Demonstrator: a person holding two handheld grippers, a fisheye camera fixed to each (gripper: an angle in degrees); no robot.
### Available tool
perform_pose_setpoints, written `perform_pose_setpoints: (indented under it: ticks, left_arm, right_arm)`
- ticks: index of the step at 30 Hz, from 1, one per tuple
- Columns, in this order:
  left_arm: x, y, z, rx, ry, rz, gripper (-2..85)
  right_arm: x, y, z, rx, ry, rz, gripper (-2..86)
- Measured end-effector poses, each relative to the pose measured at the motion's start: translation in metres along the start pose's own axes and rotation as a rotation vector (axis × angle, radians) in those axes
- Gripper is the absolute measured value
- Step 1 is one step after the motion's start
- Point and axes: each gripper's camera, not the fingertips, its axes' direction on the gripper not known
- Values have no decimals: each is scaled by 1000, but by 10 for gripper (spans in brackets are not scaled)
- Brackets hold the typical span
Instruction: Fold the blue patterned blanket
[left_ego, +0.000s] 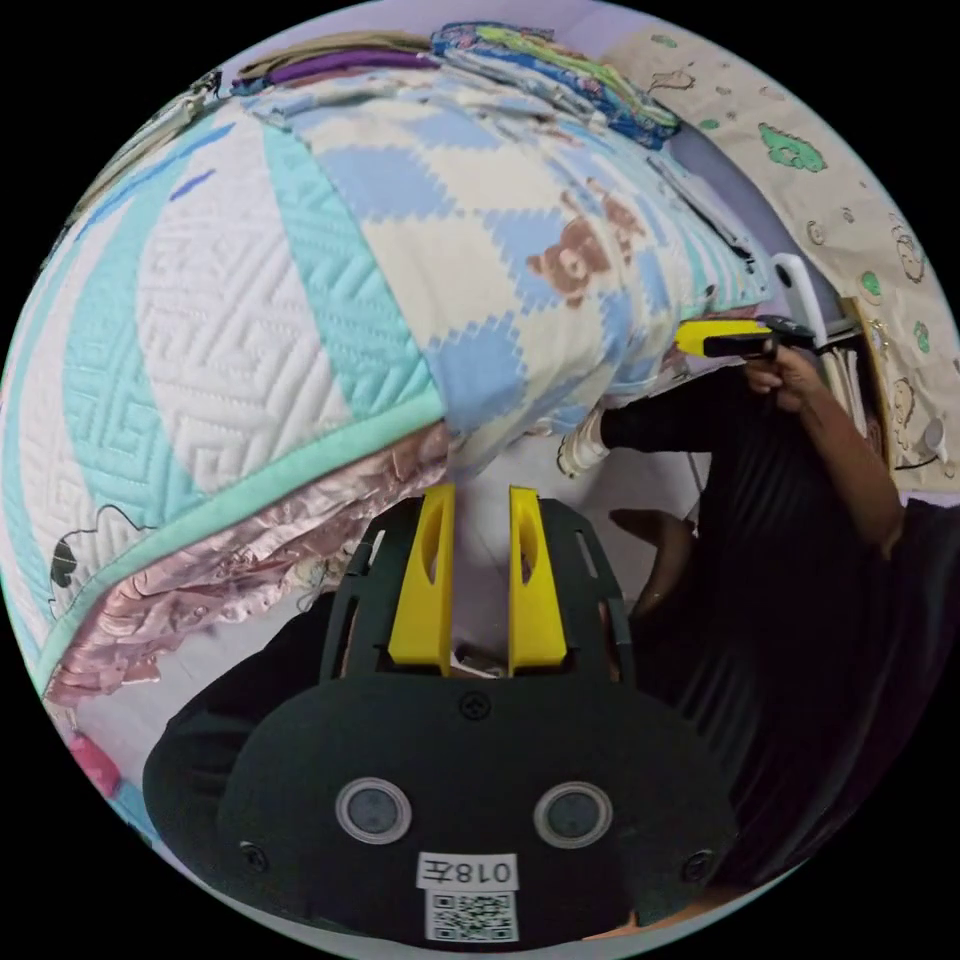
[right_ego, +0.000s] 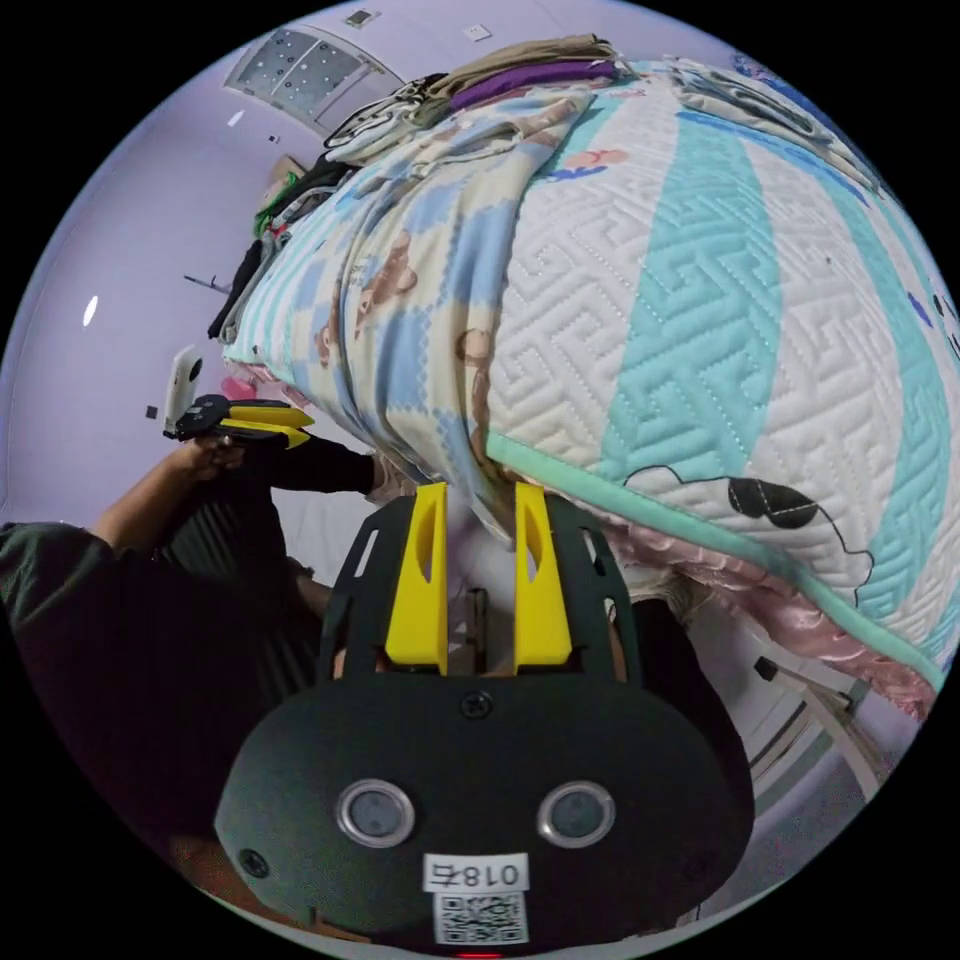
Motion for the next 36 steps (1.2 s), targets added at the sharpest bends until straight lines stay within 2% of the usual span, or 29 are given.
perform_pose_setpoints:
  ticks: [2, 6, 13, 21, 24, 27, 31, 36]
  left_arm:
    - [-1, -7, 11, -54, -23, -47, 90]
    - [-2, -19, 16, -36, -19, -77, 88]
    - [11, -38, 49, -12, -59, 20, 86]
    - [21, -53, 72, 26, 19, 127, 80]
    - [23, -58, 88, -17, 56, 166, 44]
    - [17, -62, 97, -59, 100, 146, 3]
    - [6, -64, 86, -123, 215, 131, -7]
    - [0, -54, 37, -57, 442, 118, -9]
  right_arm:
    - [5, -2, 10, -28, -6, -7, 110]
    - [10, -6, 31, -93, -40, -47, 114]
    - [12, -12, 57, -154, -31, -114, 113]
    - [14, -16, 76, -190, -62, -185, 107]
    - [15, -17, 78, -202, -65, -195, 83]
    - [14, -16, 76, -204, -62, -212, 19]
    - [13, -11, 65, -212, -56, -204, -2]
    - [-2, 7, 13, -138, -179, -224, -7]
